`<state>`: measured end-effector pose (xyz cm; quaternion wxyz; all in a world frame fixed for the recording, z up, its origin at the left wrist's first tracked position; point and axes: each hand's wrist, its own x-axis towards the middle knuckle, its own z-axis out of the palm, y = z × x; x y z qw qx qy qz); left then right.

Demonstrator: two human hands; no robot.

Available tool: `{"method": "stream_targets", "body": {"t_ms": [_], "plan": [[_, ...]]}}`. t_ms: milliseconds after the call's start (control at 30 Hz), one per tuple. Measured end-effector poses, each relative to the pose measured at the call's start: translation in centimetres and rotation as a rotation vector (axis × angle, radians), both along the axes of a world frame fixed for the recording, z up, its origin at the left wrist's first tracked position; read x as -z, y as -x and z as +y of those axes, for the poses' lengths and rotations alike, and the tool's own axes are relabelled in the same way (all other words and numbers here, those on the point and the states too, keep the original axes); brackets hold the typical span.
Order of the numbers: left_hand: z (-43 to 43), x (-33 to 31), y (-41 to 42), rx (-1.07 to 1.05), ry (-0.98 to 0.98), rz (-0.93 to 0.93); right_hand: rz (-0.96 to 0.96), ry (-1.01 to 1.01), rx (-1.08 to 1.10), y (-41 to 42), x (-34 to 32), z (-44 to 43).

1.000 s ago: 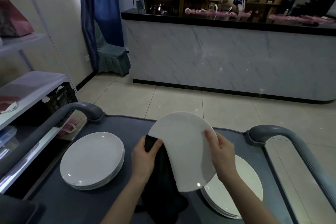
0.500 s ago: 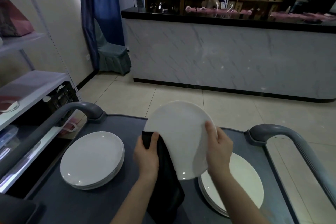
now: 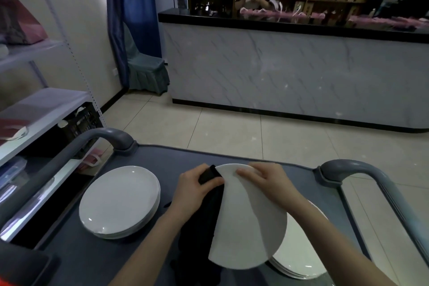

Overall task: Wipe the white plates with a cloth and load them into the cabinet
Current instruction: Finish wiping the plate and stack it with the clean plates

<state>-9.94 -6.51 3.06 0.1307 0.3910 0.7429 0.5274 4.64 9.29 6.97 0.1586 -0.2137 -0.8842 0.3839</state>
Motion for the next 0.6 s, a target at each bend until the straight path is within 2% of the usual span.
{"method": "stream_targets", "body": {"t_ms": [100,200,267,333,433,500,600], "plan": [[-0.3,0.6,0.0,-0.163,-0.077,-0.138,0.144,0.037,0.168,-0.3,0.4,-0.4],[-0.5,2.0,-1.8,-0.438,-0.135,-0.315,0.352,0.265,0.49,-0.4,1.5,-1.8],[-0.3,2.6,-3.3,-0.57,-0.135,-0.35,0.42,0.413,0.627,-0.3,2.2,-2.8],[-0.4,2.7,-3.1,-0.528,-0.121,-0.36,0.404,0.456,0.653,-0.5,3.2,-3.0],[-0.9,1.9,-1.4,-0.326,-0.085,-0.276,0.341,0.383,0.589,-1.6,3.4,-2.2],[-1.0,0.8,-0.4,-0.229,-0.068,-0.176,0.313,0.305,0.498,-2.1,2.5,-1.5],[-0.5,-0.8,0.7,-0.048,0.014,-0.055,0.171,0.146,0.299,-1.9,1.0,-0.7]]}}
